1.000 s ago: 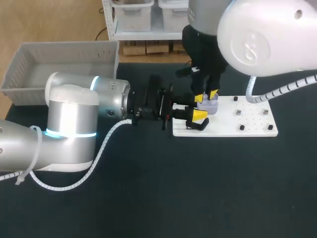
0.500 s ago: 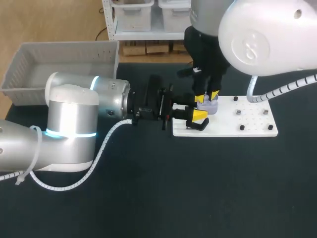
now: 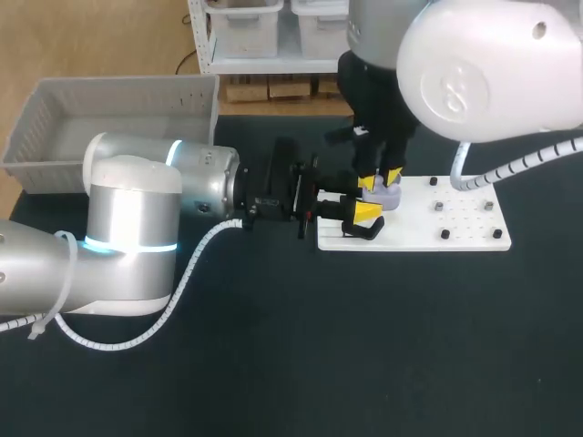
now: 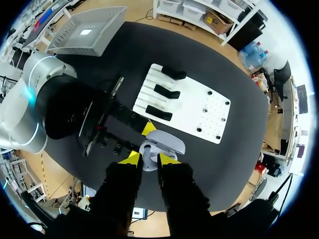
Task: Pick up each earbud case from the left stands, insert the matching earbuds, close the lid, and place the case in the box.
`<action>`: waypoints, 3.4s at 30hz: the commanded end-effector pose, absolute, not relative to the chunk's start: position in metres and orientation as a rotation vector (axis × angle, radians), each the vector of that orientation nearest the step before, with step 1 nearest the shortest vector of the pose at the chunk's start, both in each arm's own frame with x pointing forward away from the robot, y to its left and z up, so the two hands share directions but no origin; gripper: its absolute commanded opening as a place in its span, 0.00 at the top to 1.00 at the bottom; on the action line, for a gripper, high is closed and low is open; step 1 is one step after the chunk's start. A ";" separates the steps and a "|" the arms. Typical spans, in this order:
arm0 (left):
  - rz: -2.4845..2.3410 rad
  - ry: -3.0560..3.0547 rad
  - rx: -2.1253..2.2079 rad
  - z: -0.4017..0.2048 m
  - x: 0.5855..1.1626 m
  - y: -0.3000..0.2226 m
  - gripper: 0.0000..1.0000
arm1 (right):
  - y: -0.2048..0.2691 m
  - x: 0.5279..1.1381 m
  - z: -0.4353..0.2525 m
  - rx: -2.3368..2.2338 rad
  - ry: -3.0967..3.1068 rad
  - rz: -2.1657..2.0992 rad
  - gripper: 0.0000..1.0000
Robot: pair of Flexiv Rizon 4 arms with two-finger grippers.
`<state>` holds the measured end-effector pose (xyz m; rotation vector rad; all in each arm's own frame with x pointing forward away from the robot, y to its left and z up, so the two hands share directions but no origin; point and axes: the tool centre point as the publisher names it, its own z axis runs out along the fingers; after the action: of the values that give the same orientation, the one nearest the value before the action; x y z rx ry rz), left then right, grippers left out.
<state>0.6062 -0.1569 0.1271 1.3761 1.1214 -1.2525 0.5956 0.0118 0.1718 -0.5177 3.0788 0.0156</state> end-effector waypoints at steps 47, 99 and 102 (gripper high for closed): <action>-1.248 1.121 1.372 0.127 0.605 -0.157 1.00 | -0.011 0.603 0.206 -0.080 2.990 0.003 0.04; -1.248 1.121 1.372 0.127 0.605 -0.157 1.00 | -0.062 0.597 0.166 0.370 2.925 0.053 0.00; -1.248 1.121 1.372 0.127 0.605 -0.157 1.00 | -0.068 0.587 0.194 0.344 2.829 0.074 0.00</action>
<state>0.6059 -0.1567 0.1275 1.3754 1.1215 -1.2519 0.6147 -0.0561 0.1737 0.3615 2.9418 0.0484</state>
